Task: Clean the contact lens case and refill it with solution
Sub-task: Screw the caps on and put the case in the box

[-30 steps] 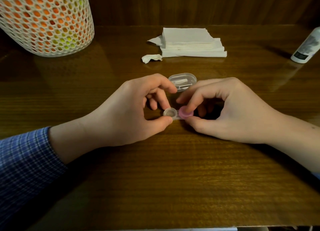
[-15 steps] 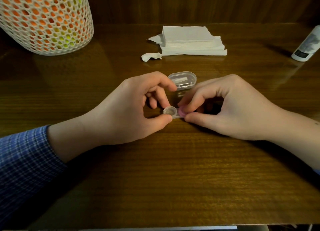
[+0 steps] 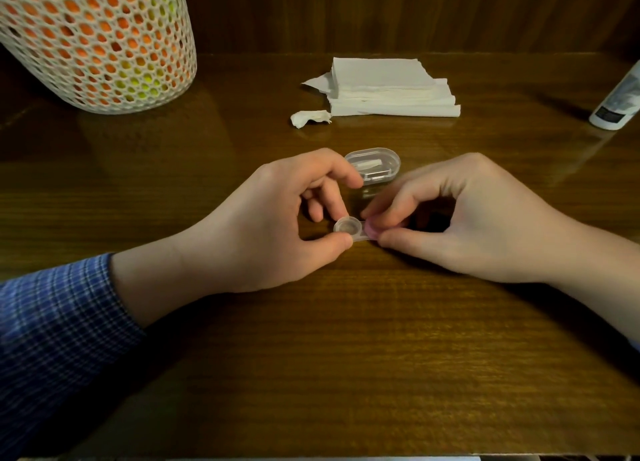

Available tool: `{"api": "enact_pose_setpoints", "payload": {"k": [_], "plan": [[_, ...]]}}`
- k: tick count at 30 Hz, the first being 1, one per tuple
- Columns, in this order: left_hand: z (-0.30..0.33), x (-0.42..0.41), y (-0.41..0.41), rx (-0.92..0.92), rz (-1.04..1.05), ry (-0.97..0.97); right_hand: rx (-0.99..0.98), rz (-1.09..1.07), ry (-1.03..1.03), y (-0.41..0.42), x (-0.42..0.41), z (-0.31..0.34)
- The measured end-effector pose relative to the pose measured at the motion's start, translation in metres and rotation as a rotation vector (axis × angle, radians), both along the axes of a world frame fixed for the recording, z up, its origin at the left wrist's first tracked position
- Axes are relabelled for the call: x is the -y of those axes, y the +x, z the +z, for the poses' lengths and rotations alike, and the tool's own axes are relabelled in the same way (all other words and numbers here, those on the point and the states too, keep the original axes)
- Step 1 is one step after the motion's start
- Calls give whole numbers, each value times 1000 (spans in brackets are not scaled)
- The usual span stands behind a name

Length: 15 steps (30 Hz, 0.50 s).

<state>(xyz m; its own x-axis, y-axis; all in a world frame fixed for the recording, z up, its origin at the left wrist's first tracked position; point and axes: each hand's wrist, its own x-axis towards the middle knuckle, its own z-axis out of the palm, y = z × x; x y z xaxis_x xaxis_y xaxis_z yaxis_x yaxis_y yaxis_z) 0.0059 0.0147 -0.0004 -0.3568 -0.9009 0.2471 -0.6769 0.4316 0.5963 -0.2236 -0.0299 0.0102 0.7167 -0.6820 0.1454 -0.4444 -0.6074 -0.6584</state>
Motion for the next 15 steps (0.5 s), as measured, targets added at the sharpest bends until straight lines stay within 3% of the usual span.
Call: {"api": "enact_pose_setpoints", "payload": {"k": [15], "plan": [[1, -1, -1, 30, -7, 18, -3, -40, -78, 4, -6, -3]]}}
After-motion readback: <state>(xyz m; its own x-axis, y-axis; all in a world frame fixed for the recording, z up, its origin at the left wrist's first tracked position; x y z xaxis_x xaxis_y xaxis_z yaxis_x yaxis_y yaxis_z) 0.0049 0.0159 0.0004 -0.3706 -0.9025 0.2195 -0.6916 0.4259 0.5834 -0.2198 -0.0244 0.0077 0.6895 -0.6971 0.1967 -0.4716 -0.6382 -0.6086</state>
